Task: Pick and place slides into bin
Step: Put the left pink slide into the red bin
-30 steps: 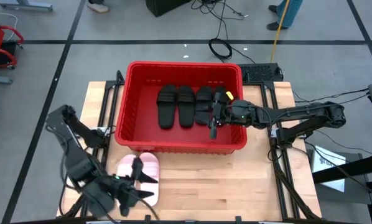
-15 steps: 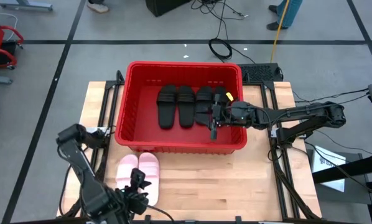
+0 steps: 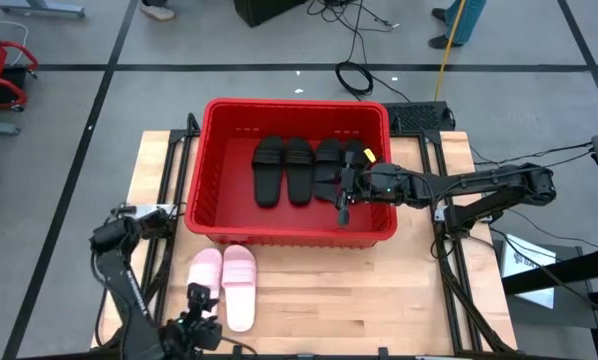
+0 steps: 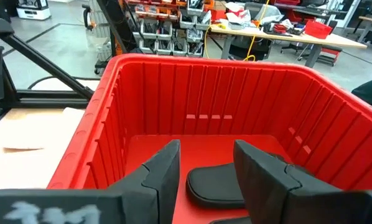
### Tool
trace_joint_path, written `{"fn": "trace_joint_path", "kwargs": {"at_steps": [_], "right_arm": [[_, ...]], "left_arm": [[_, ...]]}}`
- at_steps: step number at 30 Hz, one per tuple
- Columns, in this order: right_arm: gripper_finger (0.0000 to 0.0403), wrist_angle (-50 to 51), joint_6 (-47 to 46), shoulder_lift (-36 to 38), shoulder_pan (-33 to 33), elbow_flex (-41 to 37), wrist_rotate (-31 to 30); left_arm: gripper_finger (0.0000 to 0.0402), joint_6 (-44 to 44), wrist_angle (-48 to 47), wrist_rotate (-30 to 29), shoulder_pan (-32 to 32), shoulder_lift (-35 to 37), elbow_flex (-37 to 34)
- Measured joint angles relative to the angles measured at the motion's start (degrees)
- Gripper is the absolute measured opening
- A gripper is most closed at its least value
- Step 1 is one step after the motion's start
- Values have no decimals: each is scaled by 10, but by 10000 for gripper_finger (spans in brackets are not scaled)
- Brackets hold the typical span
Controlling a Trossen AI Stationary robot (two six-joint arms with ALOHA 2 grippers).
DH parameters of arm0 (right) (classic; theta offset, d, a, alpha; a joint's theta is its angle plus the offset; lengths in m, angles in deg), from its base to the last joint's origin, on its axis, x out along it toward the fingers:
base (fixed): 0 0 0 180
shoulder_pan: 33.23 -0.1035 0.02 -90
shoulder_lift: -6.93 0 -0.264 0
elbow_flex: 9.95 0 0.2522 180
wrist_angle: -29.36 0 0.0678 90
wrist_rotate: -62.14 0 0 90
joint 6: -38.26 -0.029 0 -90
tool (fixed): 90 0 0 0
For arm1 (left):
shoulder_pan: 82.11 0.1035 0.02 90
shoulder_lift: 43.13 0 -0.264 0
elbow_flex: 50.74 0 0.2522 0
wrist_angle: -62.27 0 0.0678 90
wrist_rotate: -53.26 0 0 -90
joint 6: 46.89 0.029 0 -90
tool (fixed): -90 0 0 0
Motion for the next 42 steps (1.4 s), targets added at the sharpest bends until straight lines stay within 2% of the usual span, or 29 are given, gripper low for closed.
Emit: {"fn": "trace_joint_path", "kwargs": {"at_steps": [6, 14, 19, 24, 31, 39, 42], "right_arm": [[139, 2, 0, 0, -8, 0, 0], [139, -4, 0, 0, -14, 0, -1], [139, -4, 0, 0, -14, 0, -2], [139, -4, 0, 0, -14, 0, -2], [139, -4, 0, 0, -14, 0, -2], [139, -5, 0, 0, -14, 0, -2], [139, -5, 0, 0, -14, 0, -2]], "left_arm": [[207, -57, -1, 0, -28, -26, -32], [207, -109, -2, 63, -24, -28, -156], [207, -129, -1, 69, -25, -28, -203], [207, -152, -1, 50, -24, -28, -240], [207, -174, 2, 53, -24, -28, -278], [207, -181, 18, 31, -11, -28, -298], [196, -175, 24, 30, -2, -28, -298]]}}
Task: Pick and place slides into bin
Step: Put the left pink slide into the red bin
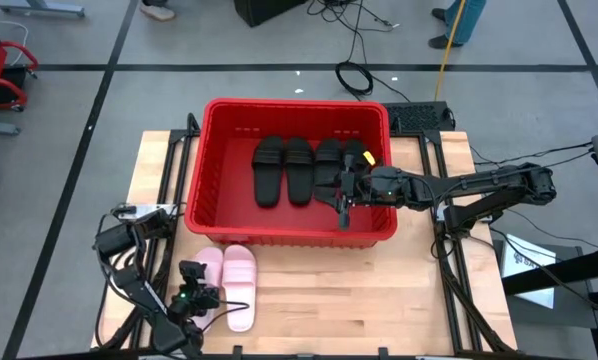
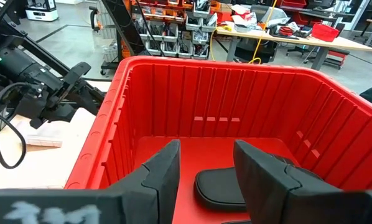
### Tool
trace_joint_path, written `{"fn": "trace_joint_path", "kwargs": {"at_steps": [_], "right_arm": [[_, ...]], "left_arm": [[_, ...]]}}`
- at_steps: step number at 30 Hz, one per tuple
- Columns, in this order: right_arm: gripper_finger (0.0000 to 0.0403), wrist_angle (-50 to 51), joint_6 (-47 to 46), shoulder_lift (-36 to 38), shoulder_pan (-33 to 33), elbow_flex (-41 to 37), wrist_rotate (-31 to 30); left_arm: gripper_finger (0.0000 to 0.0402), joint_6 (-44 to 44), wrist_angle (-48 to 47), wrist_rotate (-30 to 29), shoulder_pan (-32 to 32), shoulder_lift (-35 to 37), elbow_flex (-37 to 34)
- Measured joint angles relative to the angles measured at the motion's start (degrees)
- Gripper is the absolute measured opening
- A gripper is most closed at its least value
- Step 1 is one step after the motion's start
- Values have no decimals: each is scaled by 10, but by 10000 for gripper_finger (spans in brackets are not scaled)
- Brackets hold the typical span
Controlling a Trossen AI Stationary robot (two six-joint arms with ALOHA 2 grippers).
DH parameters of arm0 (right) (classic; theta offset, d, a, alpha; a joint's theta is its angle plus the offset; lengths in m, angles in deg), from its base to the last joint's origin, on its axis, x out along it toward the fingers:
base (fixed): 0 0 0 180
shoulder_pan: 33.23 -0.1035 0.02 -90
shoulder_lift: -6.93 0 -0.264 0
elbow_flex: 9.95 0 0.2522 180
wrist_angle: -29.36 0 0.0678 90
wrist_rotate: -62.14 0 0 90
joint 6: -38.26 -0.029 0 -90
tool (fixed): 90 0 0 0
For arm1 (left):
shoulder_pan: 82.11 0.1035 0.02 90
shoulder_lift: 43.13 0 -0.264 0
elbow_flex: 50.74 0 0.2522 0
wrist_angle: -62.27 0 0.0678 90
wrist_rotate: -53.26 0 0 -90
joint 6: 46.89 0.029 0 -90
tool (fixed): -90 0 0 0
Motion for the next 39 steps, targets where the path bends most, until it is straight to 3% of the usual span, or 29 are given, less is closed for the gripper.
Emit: {"fn": "trace_joint_path", "kwargs": {"at_steps": [14, 27, 39], "right_arm": [[139, -2, 0, 0, 0, 0, 0], [139, -2, 0, 0, 0, 0, 0], [139, -2, 0, 0, 0, 0, 0]], "left_arm": [[8, 22, 8, 14, 9, 0, 0], [8, 31, -29, 44, 5, 3, 39], [4, 91, -26, -27, -3, 97, 109]]}}
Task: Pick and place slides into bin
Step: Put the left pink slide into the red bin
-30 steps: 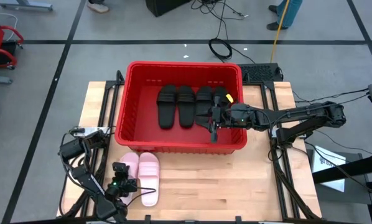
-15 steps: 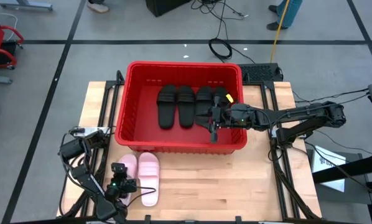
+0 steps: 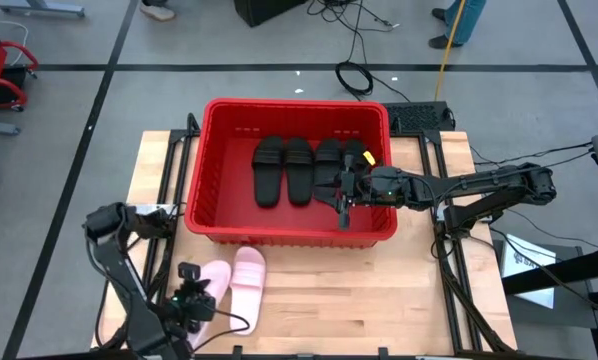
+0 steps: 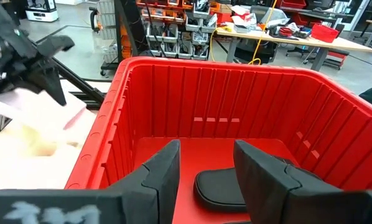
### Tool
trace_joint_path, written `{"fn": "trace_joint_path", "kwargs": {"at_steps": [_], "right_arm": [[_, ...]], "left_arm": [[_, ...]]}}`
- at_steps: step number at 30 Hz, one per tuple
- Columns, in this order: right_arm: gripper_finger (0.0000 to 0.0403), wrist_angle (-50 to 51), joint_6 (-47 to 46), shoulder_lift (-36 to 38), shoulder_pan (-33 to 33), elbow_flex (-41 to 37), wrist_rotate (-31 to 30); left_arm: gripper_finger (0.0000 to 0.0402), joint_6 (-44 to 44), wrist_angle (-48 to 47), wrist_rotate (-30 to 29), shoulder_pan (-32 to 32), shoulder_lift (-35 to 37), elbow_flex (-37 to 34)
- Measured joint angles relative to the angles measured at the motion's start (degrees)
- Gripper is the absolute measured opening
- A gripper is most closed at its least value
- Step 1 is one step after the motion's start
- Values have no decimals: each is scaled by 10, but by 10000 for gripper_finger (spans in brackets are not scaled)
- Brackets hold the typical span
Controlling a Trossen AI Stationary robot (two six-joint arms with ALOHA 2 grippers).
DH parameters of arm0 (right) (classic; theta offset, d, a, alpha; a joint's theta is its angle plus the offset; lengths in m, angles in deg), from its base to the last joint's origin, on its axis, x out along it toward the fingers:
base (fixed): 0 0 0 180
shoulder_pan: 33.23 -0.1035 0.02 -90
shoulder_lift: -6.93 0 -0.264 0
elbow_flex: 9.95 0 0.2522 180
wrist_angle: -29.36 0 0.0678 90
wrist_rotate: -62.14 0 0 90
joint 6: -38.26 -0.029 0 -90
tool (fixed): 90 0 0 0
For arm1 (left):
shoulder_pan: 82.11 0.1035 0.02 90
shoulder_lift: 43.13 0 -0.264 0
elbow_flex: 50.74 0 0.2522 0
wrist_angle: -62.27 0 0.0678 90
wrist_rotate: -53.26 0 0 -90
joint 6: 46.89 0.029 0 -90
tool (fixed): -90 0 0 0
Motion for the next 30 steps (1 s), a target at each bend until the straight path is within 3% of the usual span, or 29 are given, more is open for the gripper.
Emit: {"fn": "trace_joint_path", "kwargs": {"at_steps": [7, 18, 25, 30], "right_arm": [[139, 0, 1, 0, 0, 0, 0], [139, 0, 1, 0, 0, 0, 0], [139, 0, 0, 0, 0, 0, 0], [139, 0, 0, 0, 0, 0, 0]], "left_arm": [[3, 49, 1, -52, 0, 68, 5], [2, 125, 0, -201, 8, 153, 5], [1, 192, 1, -301, 34, 207, 5], [1, 269, 1, -332, 83, 243, 5]]}}
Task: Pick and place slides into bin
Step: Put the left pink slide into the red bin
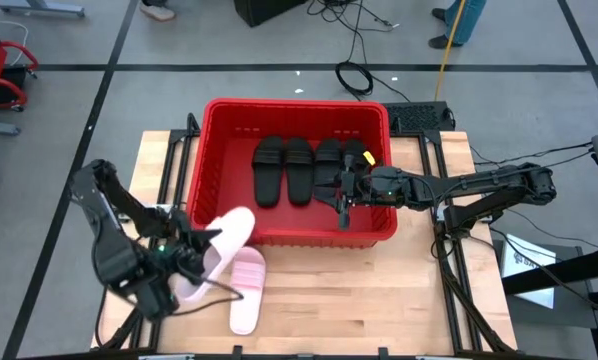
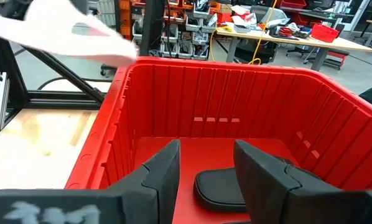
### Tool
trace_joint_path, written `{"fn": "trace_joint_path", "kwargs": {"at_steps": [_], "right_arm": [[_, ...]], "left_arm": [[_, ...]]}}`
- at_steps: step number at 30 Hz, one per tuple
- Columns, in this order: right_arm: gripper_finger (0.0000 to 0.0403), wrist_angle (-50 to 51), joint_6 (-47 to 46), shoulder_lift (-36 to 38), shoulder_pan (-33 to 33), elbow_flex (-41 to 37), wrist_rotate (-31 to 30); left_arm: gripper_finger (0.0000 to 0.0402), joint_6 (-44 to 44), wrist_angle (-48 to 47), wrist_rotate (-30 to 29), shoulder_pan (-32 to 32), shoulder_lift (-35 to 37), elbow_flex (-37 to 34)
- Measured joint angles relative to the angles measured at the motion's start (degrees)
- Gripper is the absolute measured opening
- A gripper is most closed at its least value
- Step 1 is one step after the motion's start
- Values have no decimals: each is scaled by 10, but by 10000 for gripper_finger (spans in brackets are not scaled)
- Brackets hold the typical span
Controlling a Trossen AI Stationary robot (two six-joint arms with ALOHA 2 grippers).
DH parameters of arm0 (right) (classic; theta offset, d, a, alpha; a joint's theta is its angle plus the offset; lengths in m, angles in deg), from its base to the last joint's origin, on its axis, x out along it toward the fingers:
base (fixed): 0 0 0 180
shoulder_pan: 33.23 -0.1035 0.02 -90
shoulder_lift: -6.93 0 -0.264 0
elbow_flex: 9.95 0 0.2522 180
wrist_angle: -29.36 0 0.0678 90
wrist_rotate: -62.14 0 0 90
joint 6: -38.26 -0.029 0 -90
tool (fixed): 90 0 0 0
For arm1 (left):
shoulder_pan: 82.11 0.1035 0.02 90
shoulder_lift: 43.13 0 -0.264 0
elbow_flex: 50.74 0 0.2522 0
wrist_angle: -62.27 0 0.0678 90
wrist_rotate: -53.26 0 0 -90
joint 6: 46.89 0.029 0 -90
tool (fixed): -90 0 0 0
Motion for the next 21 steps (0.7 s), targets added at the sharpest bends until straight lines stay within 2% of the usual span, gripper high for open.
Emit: {"fn": "trace_joint_path", "kwargs": {"at_steps": [7, 13, 18, 21], "right_arm": [[139, 0, 5, 0, 1, 0, 0], [139, 0, 28, 0, 1, 0, 0], [139, -7, 45, 0, 14, 0, 0], [139, -6, 40, 0, 33, 0, 0]], "left_arm": [[1, 106, -1, -47, 110, 58, 0], [1, 167, 10, -62, 212, 119, 0], [1, 275, 93, -60, 285, 161, 0], [2, 369, 167, -18, 335, 173, 0]]}}
